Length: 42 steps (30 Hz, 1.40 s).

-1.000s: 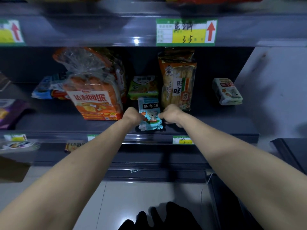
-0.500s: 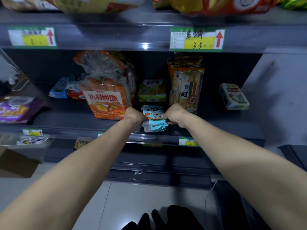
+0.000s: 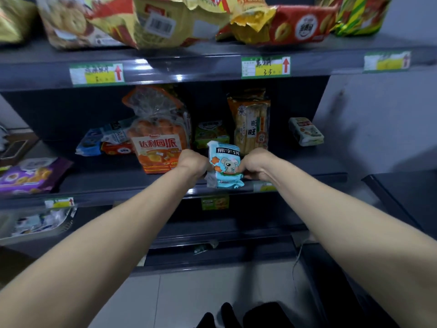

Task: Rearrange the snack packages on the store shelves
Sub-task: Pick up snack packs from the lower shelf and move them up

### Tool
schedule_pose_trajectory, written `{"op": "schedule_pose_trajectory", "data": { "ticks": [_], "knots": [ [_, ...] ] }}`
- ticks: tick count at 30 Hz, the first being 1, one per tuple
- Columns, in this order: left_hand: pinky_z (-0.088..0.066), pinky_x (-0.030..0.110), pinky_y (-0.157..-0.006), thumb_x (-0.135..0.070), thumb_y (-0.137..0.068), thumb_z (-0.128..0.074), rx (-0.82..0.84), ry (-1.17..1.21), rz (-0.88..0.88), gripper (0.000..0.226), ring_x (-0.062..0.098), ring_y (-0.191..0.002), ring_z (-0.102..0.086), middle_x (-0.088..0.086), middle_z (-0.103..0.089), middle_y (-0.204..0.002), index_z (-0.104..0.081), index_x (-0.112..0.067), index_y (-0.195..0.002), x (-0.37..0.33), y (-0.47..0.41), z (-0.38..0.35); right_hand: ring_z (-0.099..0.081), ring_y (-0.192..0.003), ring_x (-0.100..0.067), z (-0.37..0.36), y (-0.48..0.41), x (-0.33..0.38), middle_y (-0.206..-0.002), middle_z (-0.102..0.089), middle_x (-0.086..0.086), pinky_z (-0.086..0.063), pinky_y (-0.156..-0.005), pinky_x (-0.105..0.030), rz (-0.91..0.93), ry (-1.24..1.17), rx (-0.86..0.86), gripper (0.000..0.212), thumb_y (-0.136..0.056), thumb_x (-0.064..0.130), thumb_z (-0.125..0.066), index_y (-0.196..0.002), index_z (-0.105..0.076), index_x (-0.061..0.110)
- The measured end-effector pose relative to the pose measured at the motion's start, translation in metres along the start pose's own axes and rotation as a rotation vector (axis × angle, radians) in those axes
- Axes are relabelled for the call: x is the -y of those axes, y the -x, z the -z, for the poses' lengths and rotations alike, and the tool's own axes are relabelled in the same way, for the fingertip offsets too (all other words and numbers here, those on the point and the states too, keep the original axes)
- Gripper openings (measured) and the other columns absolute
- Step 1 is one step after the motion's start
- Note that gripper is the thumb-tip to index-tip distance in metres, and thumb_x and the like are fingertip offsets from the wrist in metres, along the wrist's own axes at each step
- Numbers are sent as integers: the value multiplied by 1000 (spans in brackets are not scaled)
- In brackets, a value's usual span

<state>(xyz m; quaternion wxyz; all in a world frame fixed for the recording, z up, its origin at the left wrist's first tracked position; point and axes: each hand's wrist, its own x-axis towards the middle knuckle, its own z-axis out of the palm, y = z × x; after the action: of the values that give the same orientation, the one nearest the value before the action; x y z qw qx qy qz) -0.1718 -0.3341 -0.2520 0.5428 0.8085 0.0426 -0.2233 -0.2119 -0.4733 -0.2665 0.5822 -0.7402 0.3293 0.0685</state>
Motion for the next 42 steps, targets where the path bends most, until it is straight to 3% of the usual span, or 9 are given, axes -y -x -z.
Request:
{"op": "schedule_pose_trajectory", "data": {
  "ticks": [4, 13, 15, 19, 21, 25, 30, 39, 42],
  "knots": [
    [-56, 45, -84, 10, -77, -67, 41, 69, -59, 19, 35, -91, -68, 22, -68, -101, -64, 13, -96, -4, 29, 3, -60, -67, -19, 9, 35, 0, -94, -66, -13, -45, -39, -20, 92, 24, -168, 18, -80, -1, -69, -96, -61, -1],
    [-58, 29, -55, -3, -81, -70, 193, 175, -242, 9, 28, -81, -70, 19, -69, -96, -62, 2, -80, -31, 90, -3, -66, -85, -25, 53, 116, 5, -90, -70, -15, -56, -82, -42, 252, 71, -368, 20, -74, 3, -76, -91, -69, -6],
    [-57, 27, -52, -2, -81, -69, 219, 178, -315, 11, 26, -72, -70, 21, -69, -95, -60, -1, -75, -41, 102, -6, -64, -80, -21, 66, 139, 12, -84, -69, -11, -55, -79, -40, 286, 96, -368, 8, -77, 4, -74, -79, -67, -1],
    [-46, 18, -37, -4, -83, -68, 252, 238, -429, 11, 13, -47, -64, 17, -67, -82, -59, 2, -84, -68, 130, -6, -59, -73, -21, 90, 178, 32, -82, -68, -11, -50, -68, -35, 359, 121, -405, 16, -79, 6, -73, -68, -63, 9],
    [-46, 16, -39, -5, -82, -69, 258, 253, -511, 11, 10, -48, -64, 13, -67, -78, -60, 1, -79, -84, 142, -4, -63, -79, -21, 101, 192, 44, -81, -69, -7, -53, -73, -35, 409, 132, -444, 16, -77, 8, -75, -67, -64, 13],
    [-47, 15, -39, -7, -83, -68, 259, 269, -669, 14, 5, -47, -64, 7, -67, -75, -58, -4, -74, -119, 160, 1, -59, -63, -7, 121, 208, 72, -75, -63, -1, -45, -45, -13, 506, 47, -484, 10, -80, 5, -73, -84, -64, 7],
    [-56, 22, -51, -10, -83, -69, 204, 247, -786, 19, 14, -64, -69, 7, -68, -78, -56, -9, -69, -170, 155, 5, -56, -51, -2, 137, 204, 111, -74, -58, 0, -38, -36, -9, 659, -23, -544, 13, -83, -1, -68, -95, -63, 2],
    [-55, 20, -53, -8, -82, -70, 87, 265, -828, 15, 15, -74, -69, 8, -68, -85, -57, -7, -74, -249, 102, 1, -64, -71, -14, 174, 135, 183, -77, -62, 2, -50, -56, -25, 858, -24, -545, 17, -82, 6, -71, -74, -58, 14],
    [-52, 18, -49, -6, -83, -68, 55, 245, -836, 13, 15, -73, -67, 8, -66, -85, -57, -7, -76, -273, 82, -7, -66, -82, -20, 188, 109, 203, -87, -66, -3, -56, -67, -33, 892, 5, -550, 11, -81, 8, -72, -81, -61, 12]
  ]
}}
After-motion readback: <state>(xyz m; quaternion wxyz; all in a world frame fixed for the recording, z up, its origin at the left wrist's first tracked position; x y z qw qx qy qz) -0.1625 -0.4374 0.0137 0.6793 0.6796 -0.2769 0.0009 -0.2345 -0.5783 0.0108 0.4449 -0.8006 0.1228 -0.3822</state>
